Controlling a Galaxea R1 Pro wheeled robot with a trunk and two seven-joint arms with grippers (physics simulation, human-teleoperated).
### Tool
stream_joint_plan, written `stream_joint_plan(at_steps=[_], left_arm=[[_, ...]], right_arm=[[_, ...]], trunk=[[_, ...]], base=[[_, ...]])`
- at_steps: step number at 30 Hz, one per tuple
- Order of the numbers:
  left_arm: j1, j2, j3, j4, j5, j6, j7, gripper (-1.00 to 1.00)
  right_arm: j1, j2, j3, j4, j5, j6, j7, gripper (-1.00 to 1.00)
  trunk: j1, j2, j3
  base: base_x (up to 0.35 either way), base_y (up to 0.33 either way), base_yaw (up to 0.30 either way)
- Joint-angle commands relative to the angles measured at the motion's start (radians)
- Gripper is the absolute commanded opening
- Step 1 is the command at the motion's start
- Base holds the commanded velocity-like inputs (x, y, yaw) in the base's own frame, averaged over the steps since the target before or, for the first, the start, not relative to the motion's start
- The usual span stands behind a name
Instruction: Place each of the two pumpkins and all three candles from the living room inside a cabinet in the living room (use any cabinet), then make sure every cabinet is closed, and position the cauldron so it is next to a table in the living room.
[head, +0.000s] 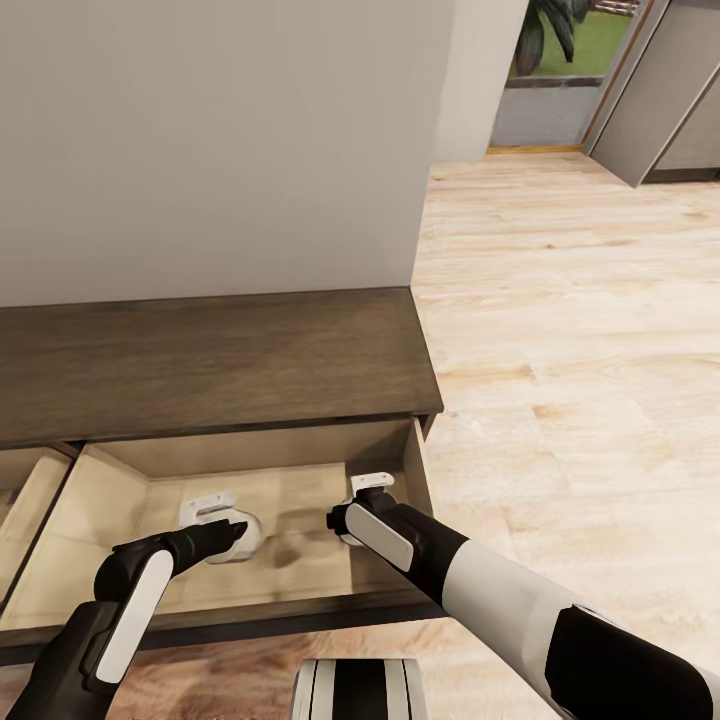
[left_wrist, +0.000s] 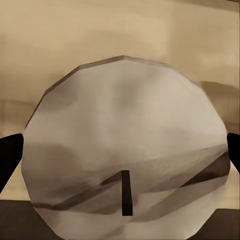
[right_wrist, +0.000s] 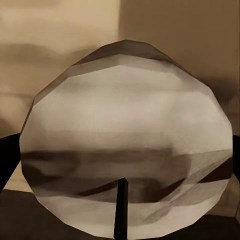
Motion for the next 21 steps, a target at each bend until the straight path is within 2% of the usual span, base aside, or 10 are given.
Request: stream_joint_plan(at_steps=[1,12,13,15,21], left_arm=[[-0.001,0.001,-0.001,-0.001,0.008,0.003,0.008,-1.00],[-0.001,0.001,-0.001,-0.001,0.007,0.003,0.009,-1.00],[0.000,0.001,-0.001,-0.001,0.008,0.003,0.009,-1.00],[0.000,0.001,-0.001,-0.001,0.008,0.003,0.008,-1.00],[-0.001,0.001,-0.001,-0.001,0.008,0.003,0.008,-1.00]], right_arm=[[-0.001,0.000,0.003,-0.001,-0.005,0.001,-0.006,-1.00],[-0.001,0.000,0.003,-0.001,-0.005,0.001,-0.003,-1.00],[-0.001,0.000,0.003,-0.001,-0.005,0.001,-0.004,1.00],[-0.001,0.000,0.003,-0.001,-0.005,0.001,-0.003,1.00],[-0.001,0.000,0.003,-0.001,-0.005,0.001,-0.004,1.00]], trunk=[[0.000,0.000,-0.001],[0.000,0.000,-0.001],[0.000,0.000,-0.001],[0.001,-0.001,-0.009],[0.001,-0.001,-0.009]], base=[[0.000,0.000,0.000],[0.000,0.000,0.000],[0.000,0.000,0.000],[0.000,0.000,0.000],[0.000,0.000,0.000]])
